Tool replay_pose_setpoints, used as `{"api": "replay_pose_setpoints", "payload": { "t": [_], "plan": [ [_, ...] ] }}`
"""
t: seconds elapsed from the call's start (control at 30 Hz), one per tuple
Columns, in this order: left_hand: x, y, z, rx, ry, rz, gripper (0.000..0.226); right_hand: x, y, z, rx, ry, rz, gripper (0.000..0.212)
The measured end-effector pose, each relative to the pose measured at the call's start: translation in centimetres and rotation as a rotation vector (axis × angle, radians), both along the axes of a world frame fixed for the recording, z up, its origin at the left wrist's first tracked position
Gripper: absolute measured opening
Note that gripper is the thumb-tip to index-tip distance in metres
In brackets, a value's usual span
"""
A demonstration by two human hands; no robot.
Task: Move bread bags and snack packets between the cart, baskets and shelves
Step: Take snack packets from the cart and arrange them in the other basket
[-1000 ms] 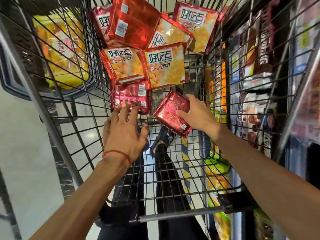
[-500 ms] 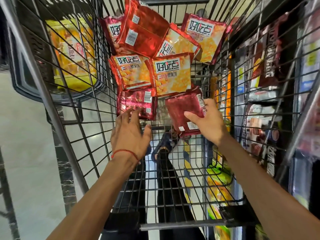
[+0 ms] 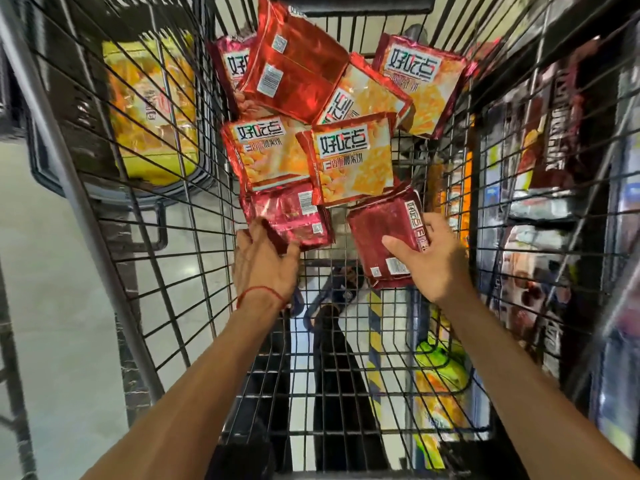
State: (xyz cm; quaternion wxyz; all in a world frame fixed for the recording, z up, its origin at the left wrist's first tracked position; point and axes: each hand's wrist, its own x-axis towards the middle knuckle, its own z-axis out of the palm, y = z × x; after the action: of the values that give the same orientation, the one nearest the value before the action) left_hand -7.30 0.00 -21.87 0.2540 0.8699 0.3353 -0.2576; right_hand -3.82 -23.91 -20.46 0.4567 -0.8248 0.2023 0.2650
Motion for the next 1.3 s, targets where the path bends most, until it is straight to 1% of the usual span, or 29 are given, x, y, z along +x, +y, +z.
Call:
{"api": "replay_pose_setpoints", "payload": {
  "t": [0.07,0.13,0.2,0.23,0.33,0.43,0.53,0.6,0.73,0.77,0.83,0.9,0.97,1.03,1.07,1.13,1.17,1.2,1.23,1.27,1.3],
  "plan": [
    [0.1,0.0,-0.3,-0.028,-0.036,0.030,0.081,-0.2,-0.1,-0.2,-0.015,0.014,-0.004,0.039],
    [0.6,-0.1,-1.1,-0.078,-0.033,0.077,0.091,-0.3,-0.2,-0.4,-0.017,0.015,-0.005,0.037],
    [1.2,-0.4,-1.9,-0.119,-0.029,0.161,0.101,-0.4,-0.2,-0.4,-0.018,0.015,-0.002,0.037],
    [1.5,-0.7,-2.1,-0.122,-0.026,0.204,0.102,-0.5,-0.2,-0.4,-0.021,0.020,0.003,0.037],
    [1.4,-1.1,-2.5,-0.138,-0.001,0.332,0.090,-0.5,-0.1,-0.6,-0.006,0.048,0.010,0.038],
    [0.5,-1.3,-2.5,-0.257,-0.014,0.556,0.073,-0.5,0.0,-0.6,-0.009,0.041,0.003,0.040],
    [-0.2,-1.3,-2.0,-0.421,-0.020,0.651,0.056,-0.4,-0.3,-0.4,-0.018,0.044,-0.018,0.040],
    [-0.2,-1.3,-1.8,-0.457,-0.041,0.673,0.058,-0.4,-0.4,-0.3,-0.004,0.046,-0.023,0.040],
    [-1.7,-0.5,-4.2,-0.433,-0.124,0.649,0.082,-0.6,0.0,0.0,-0.008,0.044,-0.007,0.038],
    [-1.6,-0.5,-3.1,-0.422,-0.125,0.630,0.083,-0.8,0.2,0.2,-0.009,0.044,-0.014,0.038],
    [-0.9,-1.0,0.5,-0.416,-0.162,0.572,0.069,-1.1,0.7,1.1,0.010,0.050,-0.051,0.040],
    [-0.9,-1.3,3.2,-0.456,-0.219,0.594,0.056,-1.7,1.1,2.2,0.025,0.039,-0.074,0.040],
    [-1.2,-1.1,5.4,-0.504,-0.271,0.637,0.049,-2.5,1.3,3.8,0.042,0.031,-0.103,0.035],
    [-1.8,-0.8,7.8,-0.543,-0.310,0.632,0.043,-3.2,1.4,5.9,0.083,0.039,-0.145,0.029],
    [-2.2,-0.5,8.8,-0.562,-0.322,0.615,0.048,-3.5,1.4,7.2,0.107,0.041,-0.174,0.031],
    [-2.8,-0.1,11.3,-0.583,-0.338,0.560,0.072,-4.4,1.5,9.7,0.135,0.019,-0.226,0.045],
    [-3.2,0.2,12.3,-0.594,-0.349,0.538,0.083,-4.6,1.5,11.2,0.139,-0.011,-0.225,0.058],
    [-3.6,0.3,13.5,-0.613,-0.364,0.515,0.088,-5.0,1.5,12.4,0.134,-0.034,-0.224,0.077],
    [-3.8,0.3,15.2,-0.615,-0.364,0.483,0.087,-5.4,1.5,13.9,0.116,-0.047,-0.224,0.092],
    [-4.0,0.3,16.9,-0.626,-0.374,0.452,0.082,-5.7,1.5,15.1,0.126,-0.060,-0.225,0.098],
    [-4.4,0.3,18.5,-0.632,-0.385,0.421,0.072,-6.1,1.3,16.1,0.131,-0.073,-0.237,0.094]
  ]
}}
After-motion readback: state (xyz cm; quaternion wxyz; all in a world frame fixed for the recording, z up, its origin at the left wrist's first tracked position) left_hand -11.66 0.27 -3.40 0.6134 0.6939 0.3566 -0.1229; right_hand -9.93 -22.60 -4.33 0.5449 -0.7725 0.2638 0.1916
